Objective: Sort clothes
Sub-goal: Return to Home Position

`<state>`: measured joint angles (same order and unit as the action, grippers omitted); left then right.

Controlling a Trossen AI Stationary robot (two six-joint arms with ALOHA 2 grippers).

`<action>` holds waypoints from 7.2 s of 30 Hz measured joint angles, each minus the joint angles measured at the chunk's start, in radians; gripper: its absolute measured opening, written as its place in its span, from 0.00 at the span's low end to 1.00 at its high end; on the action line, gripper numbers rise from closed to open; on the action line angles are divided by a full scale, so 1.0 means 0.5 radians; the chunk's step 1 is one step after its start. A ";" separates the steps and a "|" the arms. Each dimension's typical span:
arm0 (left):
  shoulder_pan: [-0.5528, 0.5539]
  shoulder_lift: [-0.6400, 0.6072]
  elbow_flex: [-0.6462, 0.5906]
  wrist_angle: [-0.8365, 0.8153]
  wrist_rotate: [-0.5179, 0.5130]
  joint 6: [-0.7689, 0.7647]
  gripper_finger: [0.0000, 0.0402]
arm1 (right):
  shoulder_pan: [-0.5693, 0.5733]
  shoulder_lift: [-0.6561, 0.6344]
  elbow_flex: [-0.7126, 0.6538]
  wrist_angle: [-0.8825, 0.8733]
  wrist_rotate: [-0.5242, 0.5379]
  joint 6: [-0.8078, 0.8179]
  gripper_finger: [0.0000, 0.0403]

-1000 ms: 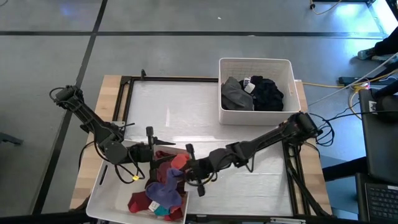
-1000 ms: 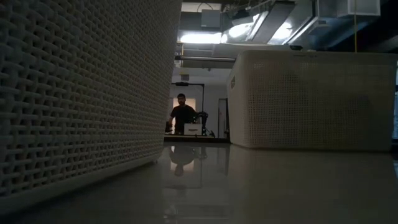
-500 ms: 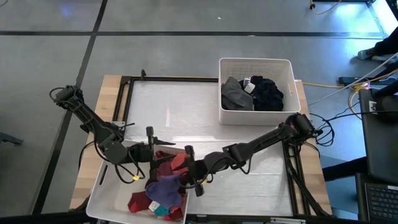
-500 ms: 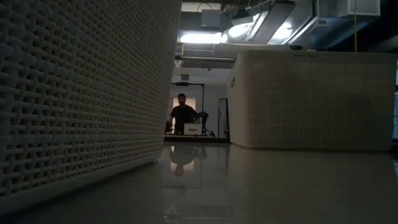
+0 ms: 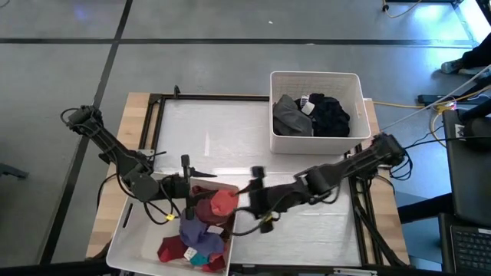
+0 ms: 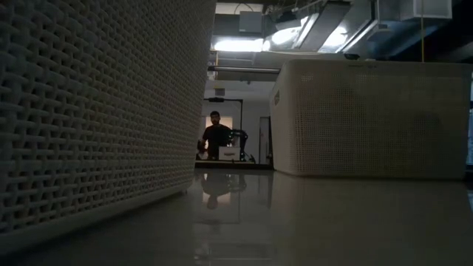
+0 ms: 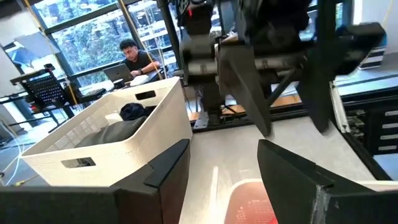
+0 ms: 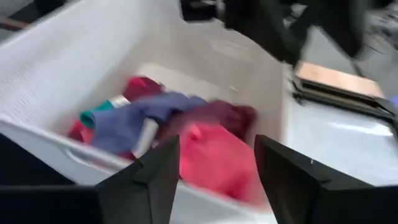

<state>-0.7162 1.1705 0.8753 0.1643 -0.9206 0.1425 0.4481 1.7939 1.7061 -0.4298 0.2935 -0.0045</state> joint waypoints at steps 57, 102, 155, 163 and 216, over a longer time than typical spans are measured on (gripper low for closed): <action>1.649 -0.802 -0.942 0.281 1.845 -0.126 0.00 | -0.294 -2.512 -2.891 1.129 -0.356 0.221 0.01; 1.657 -1.607 -1.731 0.448 1.760 -0.338 0.01 | -0.334 -2.654 -3.374 1.560 -0.483 0.278 0.01; 1.626 -2.334 -1.731 -0.268 1.587 -0.382 0.01 | -0.334 -3.558 -3.372 0.874 -0.400 0.119 0.01; 1.627 -2.319 -1.731 -0.269 1.590 -0.390 0.01 | -0.334 -3.558 -3.373 0.874 -0.400 0.119 0.01; 1.626 -2.319 -1.731 -0.269 1.590 -0.375 0.01 | -0.334 -3.558 -3.375 0.871 -0.401 0.118 0.01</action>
<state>0.0969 0.0109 0.0097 0.0299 -0.1257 -0.0452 0.2810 0.0151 0.0185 0.0059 0.0933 0.0546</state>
